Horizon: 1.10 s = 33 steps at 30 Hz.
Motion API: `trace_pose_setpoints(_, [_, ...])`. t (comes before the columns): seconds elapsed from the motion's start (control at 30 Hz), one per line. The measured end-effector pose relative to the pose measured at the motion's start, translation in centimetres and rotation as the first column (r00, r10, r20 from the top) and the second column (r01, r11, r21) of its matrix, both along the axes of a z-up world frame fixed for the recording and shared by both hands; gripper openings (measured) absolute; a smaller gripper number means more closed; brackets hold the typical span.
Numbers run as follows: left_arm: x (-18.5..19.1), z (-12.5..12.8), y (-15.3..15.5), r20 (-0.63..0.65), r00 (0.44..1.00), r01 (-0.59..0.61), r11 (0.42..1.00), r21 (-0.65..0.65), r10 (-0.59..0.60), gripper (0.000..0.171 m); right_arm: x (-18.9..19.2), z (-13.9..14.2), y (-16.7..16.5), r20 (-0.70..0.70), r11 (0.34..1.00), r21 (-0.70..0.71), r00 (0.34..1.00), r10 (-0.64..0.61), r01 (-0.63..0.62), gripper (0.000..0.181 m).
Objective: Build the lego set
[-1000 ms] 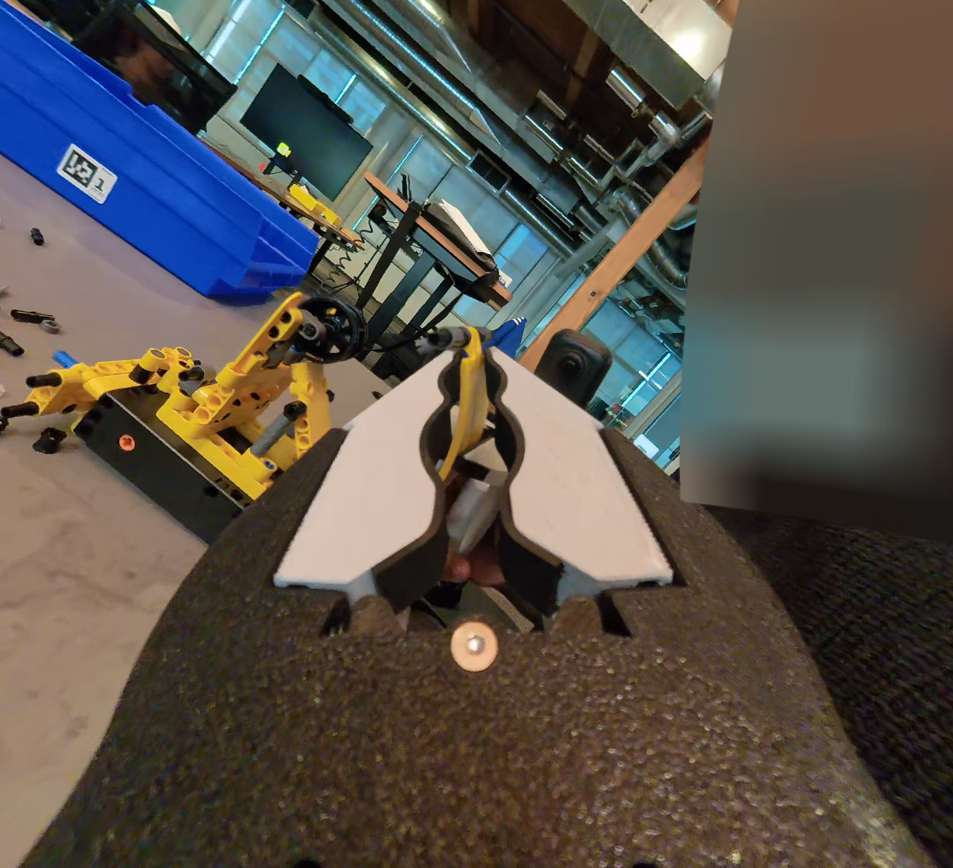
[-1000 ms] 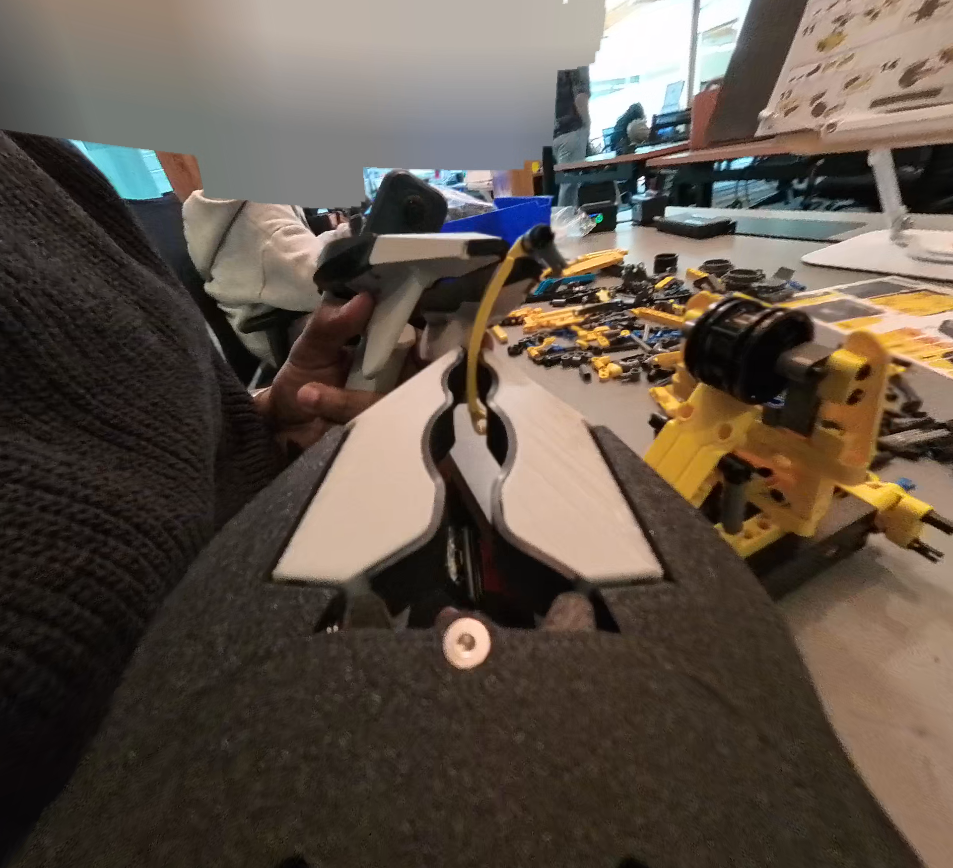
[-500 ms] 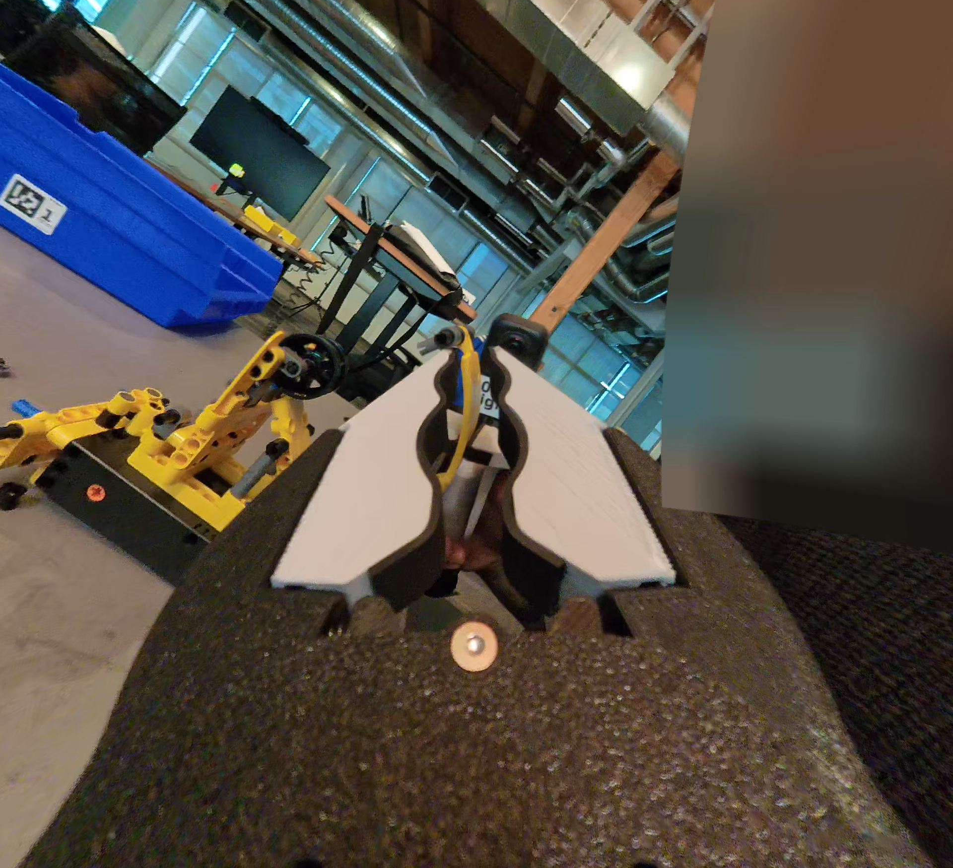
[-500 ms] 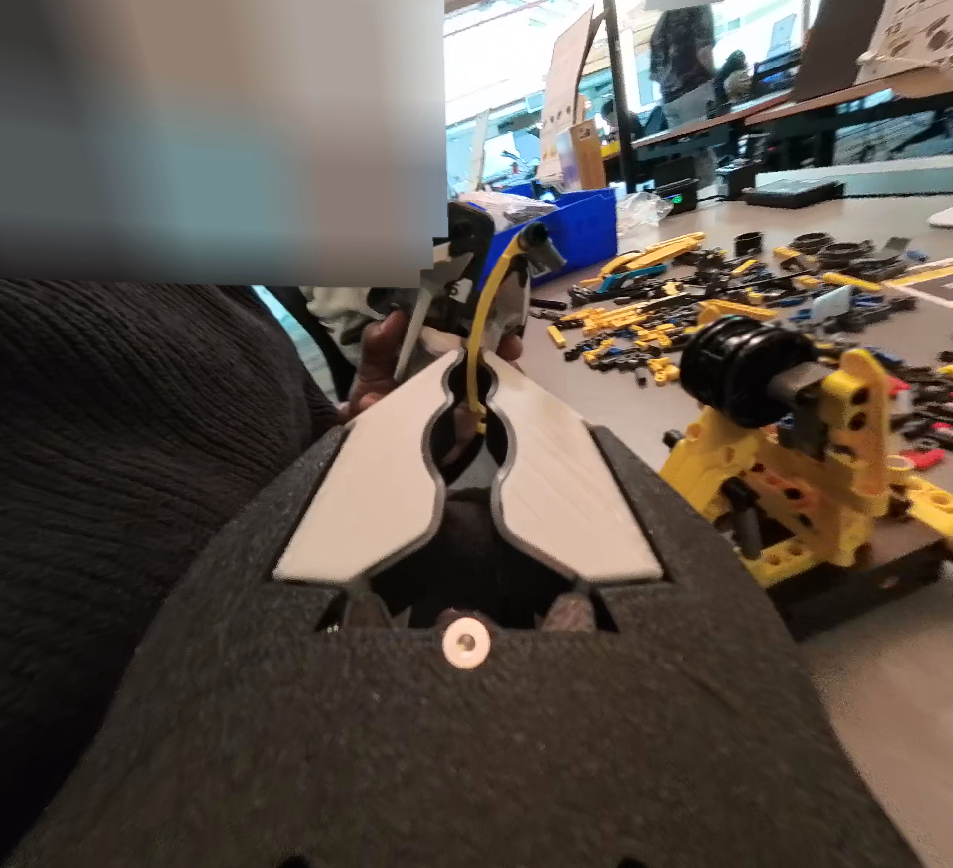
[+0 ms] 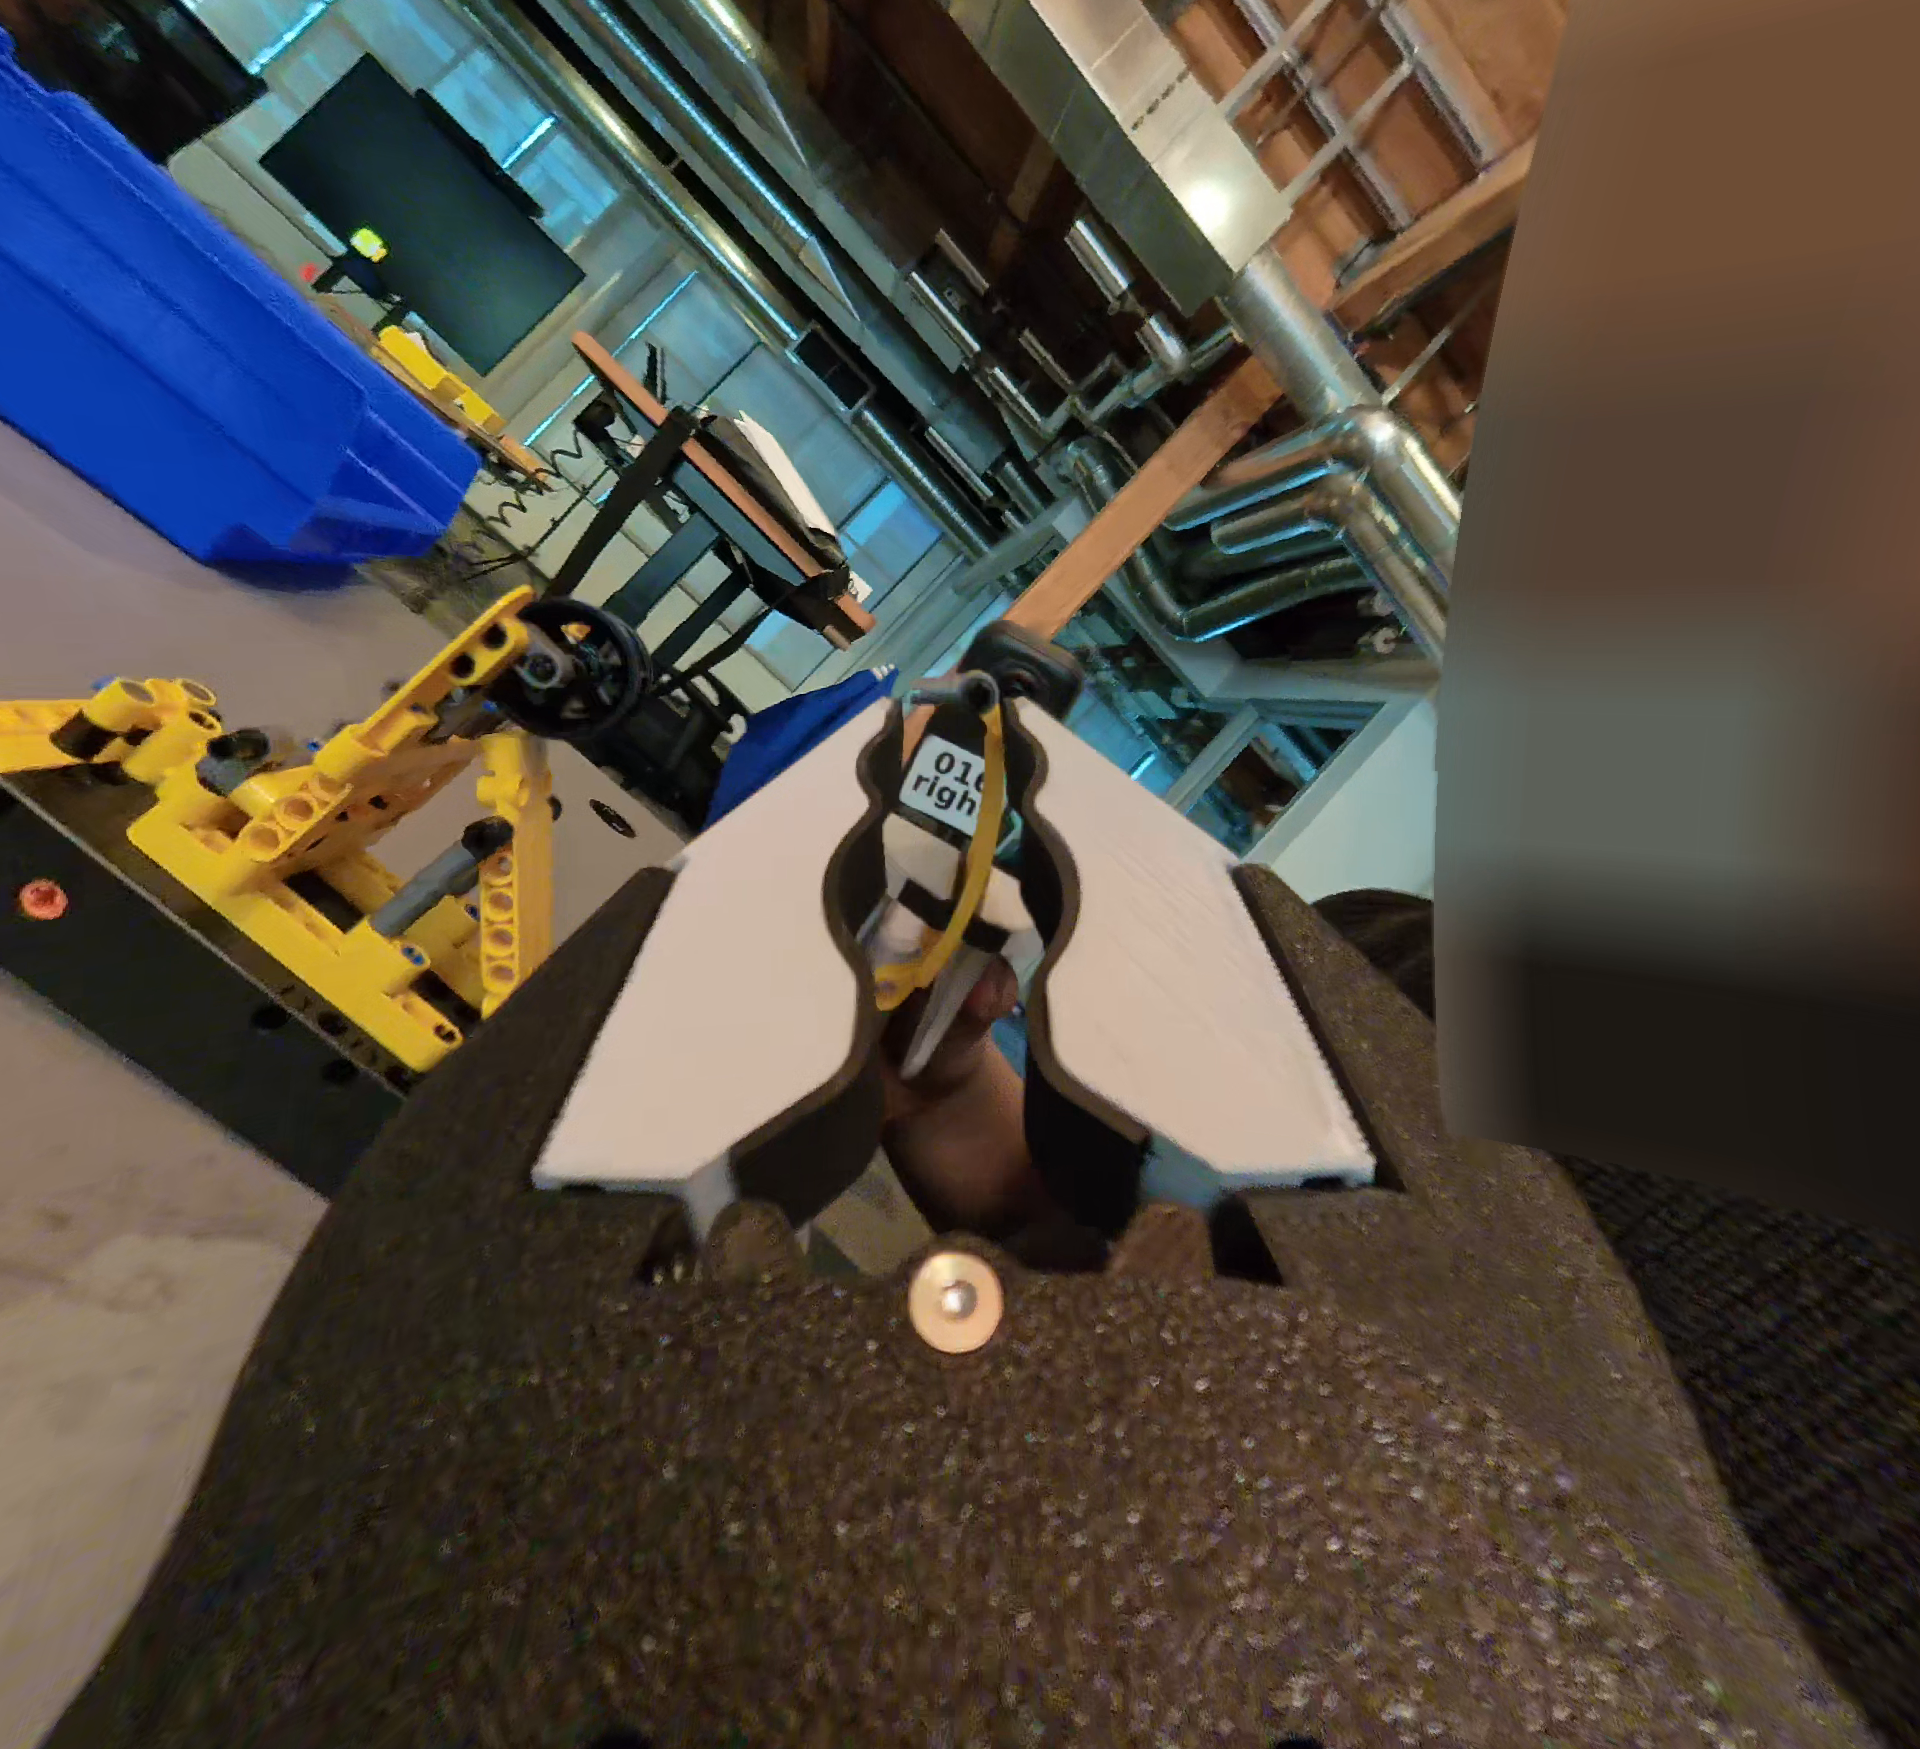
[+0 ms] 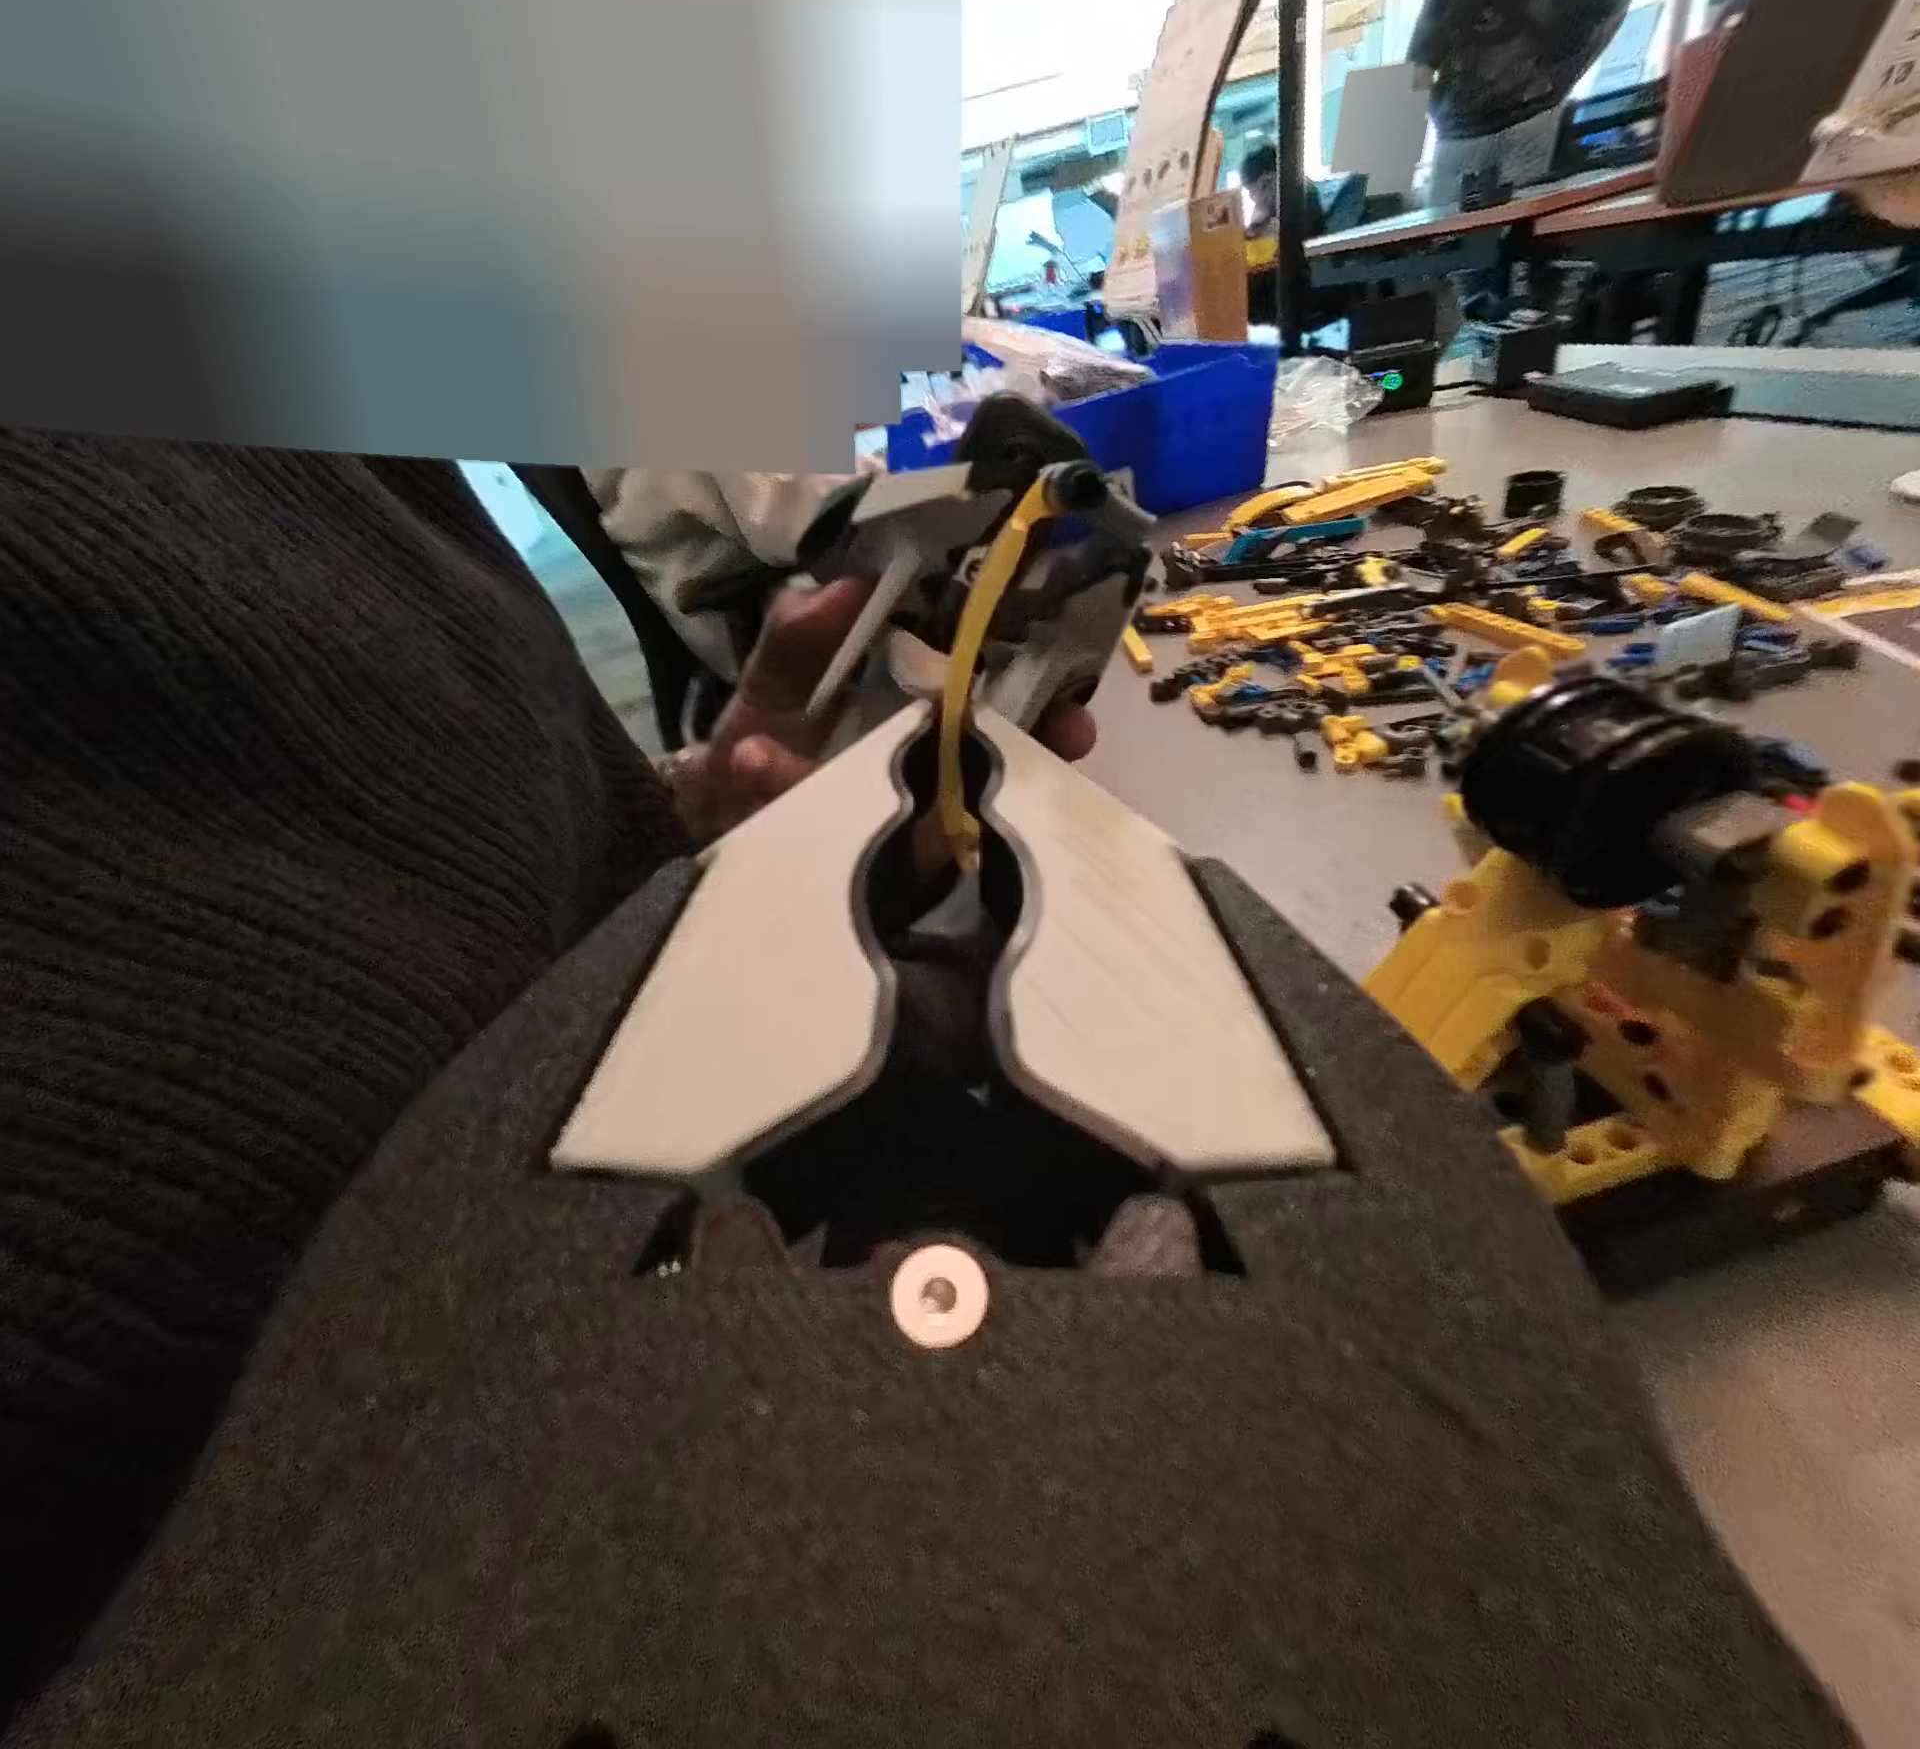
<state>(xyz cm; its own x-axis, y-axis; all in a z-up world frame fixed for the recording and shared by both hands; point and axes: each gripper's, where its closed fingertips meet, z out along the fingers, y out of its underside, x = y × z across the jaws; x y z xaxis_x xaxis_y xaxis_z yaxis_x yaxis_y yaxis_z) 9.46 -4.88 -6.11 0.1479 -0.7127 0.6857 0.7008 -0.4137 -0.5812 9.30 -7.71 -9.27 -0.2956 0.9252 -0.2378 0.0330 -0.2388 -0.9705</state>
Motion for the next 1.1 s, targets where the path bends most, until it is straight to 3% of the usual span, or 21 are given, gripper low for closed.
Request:
trace_pose_setpoints(0.13, [-0.9, 0.0, -0.3, 0.096, 0.994, 0.065, 0.997, -0.05, -0.06, 0.019, 0.0, -1.0, -0.4, 0.065, 0.987, 0.161, 0.998, -0.018, 0.007, 0.002])
trace_pose_setpoints(0.3, [-0.8, -0.9, -0.9, 0.113, 0.981, 0.17, 0.978, -0.122, -0.156, 0.026, 0.2, -1.4, -0.2, 0.083, 0.956, 0.29, 0.995, -0.058, 0.031, 0.002])
trace_pose_setpoints(0.5, [-0.6, -1.2, -1.5, 0.105, 0.975, 0.21, 0.969, -0.133, -0.197, 0.026, 0.3, -1.5, -0.2, 0.088, 0.949, 0.313, 0.995, -0.055, 0.025, 0.003])
trace_pose_setpoints(0.67, [-0.6, -0.8, -1.7, 0.109, 0.972, 0.219, 0.969, -0.117, -0.207, 0.01, 0.3, -1.9, -0.3, 0.102, 0.951, 0.31, 0.994, -0.048, 0.014, 0.003])
trace_pose_setpoints(0.87, [-0.5, -0.9, -1.8, 0.034, 0.982, 0.19, 0.978, -0.091, -0.187, 0.007, 0.5, -2.0, -0.7, 0.124, 0.981, 0.192, 0.992, 0.015, -0.039, 0.002])
trace_pose_setpoints(1.1, [-0.3, -1.0, -1.9, -0.234, 0.972, 0.031, 0.998, 0.054, -0.018, 0.007, 0.8, -1.5, -1.4, 0.123, 0.983, -0.104, 0.978, 0.167, -0.154, 0.002])
